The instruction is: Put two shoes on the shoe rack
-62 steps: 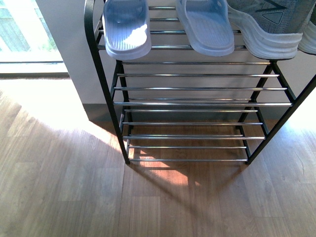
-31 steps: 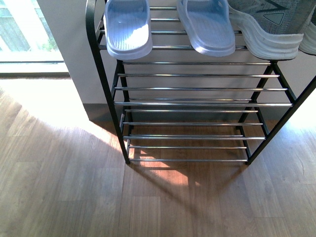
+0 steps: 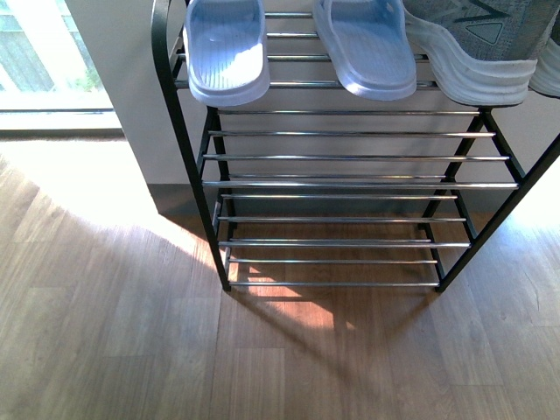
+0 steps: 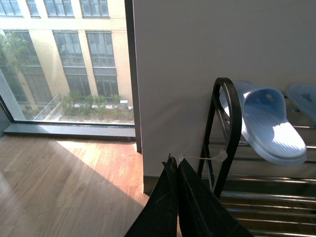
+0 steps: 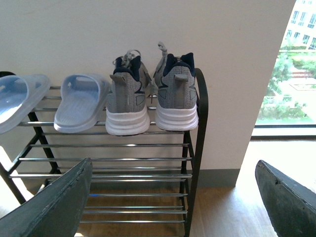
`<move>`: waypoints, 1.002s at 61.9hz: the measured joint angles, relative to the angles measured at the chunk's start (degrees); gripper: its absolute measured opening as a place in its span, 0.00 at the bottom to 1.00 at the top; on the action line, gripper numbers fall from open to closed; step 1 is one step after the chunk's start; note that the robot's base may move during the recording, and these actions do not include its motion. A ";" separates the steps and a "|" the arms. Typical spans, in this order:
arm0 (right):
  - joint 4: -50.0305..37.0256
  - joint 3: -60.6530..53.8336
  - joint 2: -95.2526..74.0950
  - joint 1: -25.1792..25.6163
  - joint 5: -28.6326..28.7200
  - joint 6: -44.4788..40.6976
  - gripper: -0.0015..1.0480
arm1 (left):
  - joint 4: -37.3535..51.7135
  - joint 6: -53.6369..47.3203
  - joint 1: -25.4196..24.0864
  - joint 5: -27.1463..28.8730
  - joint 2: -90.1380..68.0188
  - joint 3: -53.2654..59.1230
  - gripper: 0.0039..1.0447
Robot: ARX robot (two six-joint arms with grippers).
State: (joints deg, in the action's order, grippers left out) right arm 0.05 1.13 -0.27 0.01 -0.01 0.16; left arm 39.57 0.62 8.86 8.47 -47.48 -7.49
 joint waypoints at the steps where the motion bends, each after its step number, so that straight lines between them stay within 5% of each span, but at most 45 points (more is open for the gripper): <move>1: 0.00 0.00 0.00 0.00 0.00 0.00 0.91 | -0.35 0.00 -0.28 -0.31 0.70 0.33 0.01; 23: 0.00 -0.02 0.00 0.00 0.00 0.00 0.91 | -8.87 -0.04 -8.52 -7.89 13.77 4.79 0.01; 62: 0.02 -0.02 0.00 0.00 0.00 0.00 0.91 | -23.61 -0.11 -8.61 -8.44 31.61 6.67 0.01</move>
State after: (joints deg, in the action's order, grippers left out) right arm 0.08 1.10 -0.27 0.01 -0.01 0.16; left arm 15.97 0.51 0.25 0.03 -15.88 -0.82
